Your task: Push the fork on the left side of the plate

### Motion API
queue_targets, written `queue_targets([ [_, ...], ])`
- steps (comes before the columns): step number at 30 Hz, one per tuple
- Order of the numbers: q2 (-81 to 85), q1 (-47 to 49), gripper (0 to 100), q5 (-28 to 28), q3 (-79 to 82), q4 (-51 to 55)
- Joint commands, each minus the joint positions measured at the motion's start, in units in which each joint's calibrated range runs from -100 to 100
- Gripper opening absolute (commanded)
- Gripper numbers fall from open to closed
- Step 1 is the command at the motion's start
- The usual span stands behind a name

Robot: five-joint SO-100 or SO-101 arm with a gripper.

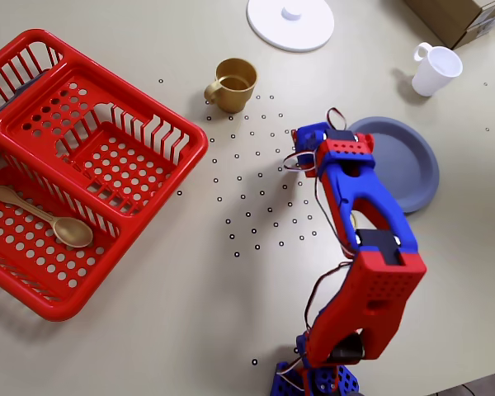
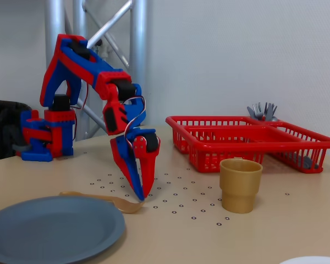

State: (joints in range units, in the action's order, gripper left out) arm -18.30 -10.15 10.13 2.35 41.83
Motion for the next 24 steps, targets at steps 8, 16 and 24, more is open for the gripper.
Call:
queue_targets([
  [8,-1.1,-2.6,0,0.8,-10.1,-0.3],
  [16,-1.1,-3.1,0,0.5,-10.9,-0.2],
  [24,-1.4,-4.1,0,0.9,-12.7,-0.2],
])
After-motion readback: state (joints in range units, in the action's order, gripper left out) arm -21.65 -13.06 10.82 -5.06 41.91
